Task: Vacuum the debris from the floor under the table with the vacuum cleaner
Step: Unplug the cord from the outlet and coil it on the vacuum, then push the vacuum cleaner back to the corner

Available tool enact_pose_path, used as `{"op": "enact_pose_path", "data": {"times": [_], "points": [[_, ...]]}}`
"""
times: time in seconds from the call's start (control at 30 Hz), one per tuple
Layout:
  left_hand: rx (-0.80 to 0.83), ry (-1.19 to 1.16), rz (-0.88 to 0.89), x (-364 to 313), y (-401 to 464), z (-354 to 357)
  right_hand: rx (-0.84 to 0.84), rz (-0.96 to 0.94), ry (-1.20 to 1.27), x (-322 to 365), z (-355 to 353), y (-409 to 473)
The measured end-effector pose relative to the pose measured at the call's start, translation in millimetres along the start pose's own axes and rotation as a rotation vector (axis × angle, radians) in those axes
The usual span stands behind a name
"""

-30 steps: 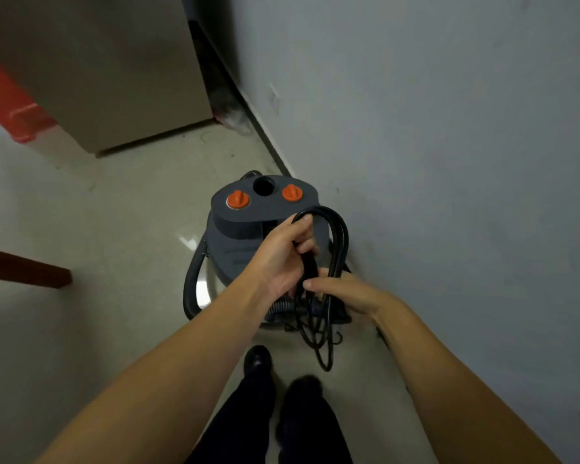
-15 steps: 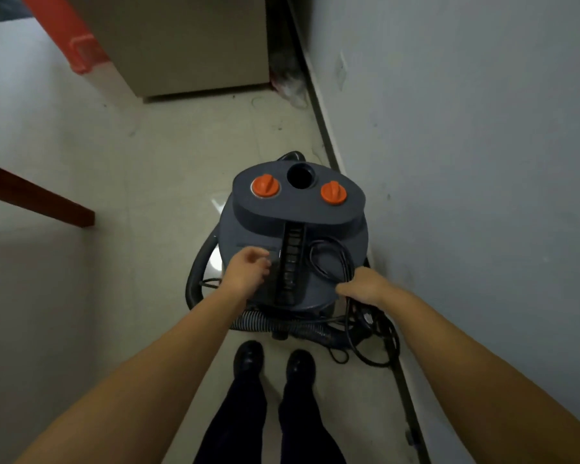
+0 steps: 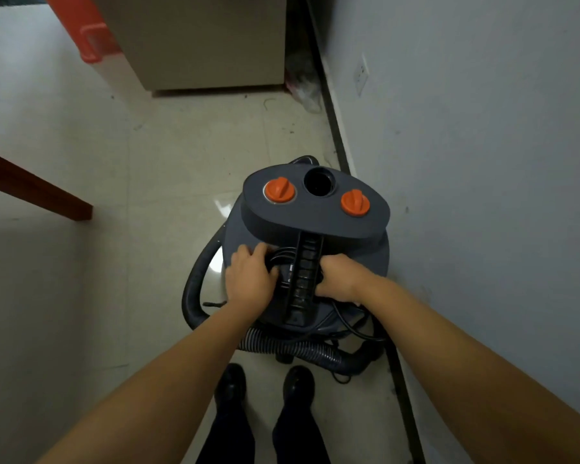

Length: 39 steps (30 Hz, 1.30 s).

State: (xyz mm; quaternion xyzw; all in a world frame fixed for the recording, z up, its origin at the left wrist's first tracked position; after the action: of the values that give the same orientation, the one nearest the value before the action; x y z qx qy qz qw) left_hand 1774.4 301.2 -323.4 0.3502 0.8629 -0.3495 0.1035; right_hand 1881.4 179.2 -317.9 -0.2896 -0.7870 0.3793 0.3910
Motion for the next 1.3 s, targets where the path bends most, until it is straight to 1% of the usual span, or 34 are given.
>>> {"op": "enact_pose_path", "data": {"times": [0.07, 0.13, 0.2, 0.23, 0.27, 0.33, 0.4, 0.53, 0.7, 0.87, 0.97, 1.13, 1.3], "points": [[-0.031, 0.111, -0.012, 0, 3, -5, -0.134, -0.099, 0.133, -4, 6, -7], [-0.034, 0.144, -0.043, 7, 3, -9, -0.228, -0.136, 0.387, -6, 7, -18], [-0.064, 0.159, -0.024, 17, 1, -8, -0.233, -0.107, 0.635, 1, 11, -25], [-0.081, 0.15, 0.005, 22, 0, -7, -0.243, -0.093, 0.659, 8, 13, -22], [-0.071, 0.123, 0.029, 27, 1, -6, -0.273, -0.067, 0.626, 15, 15, -18], [0.032, 0.089, 0.061, 35, 7, 0, -0.382, 0.019, 0.562, 21, 19, -8], [0.119, 0.153, 0.104, 39, 14, 6, -0.503, 0.065, 0.516, 22, 26, -4], [0.114, 0.237, 0.133, 43, 16, 13, -0.622, 0.068, 0.468, 19, 33, -6], [0.135, 0.284, 0.129, 48, 3, 18, -0.614, 0.079, 0.453, 26, 49, -16], [0.127, 0.33, 0.127, 66, -29, 34, -0.593, 0.102, 0.454, 34, 85, -34], [0.108, 0.366, 0.114, 80, -57, 46, -0.586, 0.087, 0.465, 40, 117, -48], [0.095, 0.354, 0.131, 107, -110, 71, -0.611, 0.096, 0.45, 46, 178, -71], [0.104, 0.361, 0.134, 142, -174, 100, -0.614, 0.114, 0.446, 54, 250, -97]]}}
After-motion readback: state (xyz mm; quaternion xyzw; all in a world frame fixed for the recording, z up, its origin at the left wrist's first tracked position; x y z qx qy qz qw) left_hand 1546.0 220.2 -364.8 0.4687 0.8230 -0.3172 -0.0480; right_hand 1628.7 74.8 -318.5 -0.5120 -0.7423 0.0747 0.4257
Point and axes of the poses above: each hand's wrist, its own y-axis towards the middle knuckle, its own z-axis out of the palm, x = y × z, the point moved 4 cm from there along y, towards the middle knuckle, and after that the axes turned 12 degrees about x, right-handed, at the moved point
